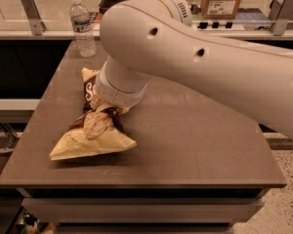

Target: Move brown chip bag near water bottle

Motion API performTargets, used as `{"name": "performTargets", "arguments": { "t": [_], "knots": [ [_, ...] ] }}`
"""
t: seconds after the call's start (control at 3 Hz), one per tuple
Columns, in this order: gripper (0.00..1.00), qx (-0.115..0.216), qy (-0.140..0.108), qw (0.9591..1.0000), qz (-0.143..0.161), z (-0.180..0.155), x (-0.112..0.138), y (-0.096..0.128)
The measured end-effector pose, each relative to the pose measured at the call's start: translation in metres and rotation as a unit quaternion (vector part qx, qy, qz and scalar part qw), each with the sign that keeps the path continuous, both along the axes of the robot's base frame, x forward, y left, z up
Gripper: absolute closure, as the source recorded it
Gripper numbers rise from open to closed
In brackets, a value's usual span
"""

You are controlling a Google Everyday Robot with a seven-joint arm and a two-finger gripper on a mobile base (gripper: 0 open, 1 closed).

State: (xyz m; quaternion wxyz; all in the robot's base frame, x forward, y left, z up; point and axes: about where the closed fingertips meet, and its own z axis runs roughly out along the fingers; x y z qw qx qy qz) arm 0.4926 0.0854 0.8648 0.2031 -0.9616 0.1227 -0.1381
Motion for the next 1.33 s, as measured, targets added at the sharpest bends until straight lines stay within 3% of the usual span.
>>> {"name": "performTargets", "arguments": {
  "t": [0.33,0.67,1.33],
  "knots": [
    [1.0,-0.004,0.0,0.9999,-0.01,0.003,0.004,-0.003],
    [1.0,0.003,-0.02,0.9991,-0.037,0.016,0.021,-0.008],
    [1.0,0.044,-0.038,0.9935,-0.098,0.035,0.069,-0.019]
  ]
}}
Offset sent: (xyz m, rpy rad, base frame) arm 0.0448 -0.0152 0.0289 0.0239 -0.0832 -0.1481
